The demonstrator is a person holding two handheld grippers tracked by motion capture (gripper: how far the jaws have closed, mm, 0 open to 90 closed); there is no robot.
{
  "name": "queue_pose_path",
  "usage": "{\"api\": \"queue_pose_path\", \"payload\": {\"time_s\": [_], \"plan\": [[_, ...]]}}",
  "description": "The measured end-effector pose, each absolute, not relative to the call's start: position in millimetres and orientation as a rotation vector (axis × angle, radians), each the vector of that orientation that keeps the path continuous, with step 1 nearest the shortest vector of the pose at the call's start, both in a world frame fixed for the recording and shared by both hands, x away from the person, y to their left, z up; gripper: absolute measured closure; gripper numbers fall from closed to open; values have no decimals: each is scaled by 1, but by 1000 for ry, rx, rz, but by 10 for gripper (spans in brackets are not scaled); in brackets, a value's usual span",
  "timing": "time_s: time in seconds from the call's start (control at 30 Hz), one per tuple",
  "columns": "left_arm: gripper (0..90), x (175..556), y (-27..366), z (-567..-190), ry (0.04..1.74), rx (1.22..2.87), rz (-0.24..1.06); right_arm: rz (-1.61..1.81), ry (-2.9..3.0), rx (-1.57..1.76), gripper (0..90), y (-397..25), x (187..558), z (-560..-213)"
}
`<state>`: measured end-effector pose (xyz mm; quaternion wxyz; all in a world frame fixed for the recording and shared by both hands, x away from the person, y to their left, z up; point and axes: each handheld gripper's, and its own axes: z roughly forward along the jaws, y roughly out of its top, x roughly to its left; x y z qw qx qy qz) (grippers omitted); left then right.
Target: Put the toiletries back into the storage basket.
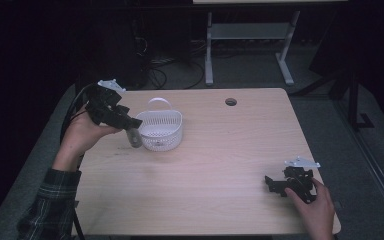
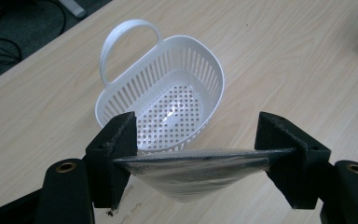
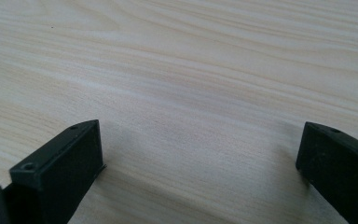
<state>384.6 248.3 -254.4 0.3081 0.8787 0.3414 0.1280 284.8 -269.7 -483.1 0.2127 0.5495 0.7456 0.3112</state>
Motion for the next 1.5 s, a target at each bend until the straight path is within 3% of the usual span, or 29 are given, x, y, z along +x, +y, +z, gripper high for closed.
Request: {"api": "queue_pose_path", "payload": {"time_s": [0.67,1.5], "plan": [[295,405,239,-235,877,2307,350,866,2068,1525,0,-270,285,-483],[295,431,226,-257,898,2296,410,865,2069,1527,0,-270,285,-483]]}}
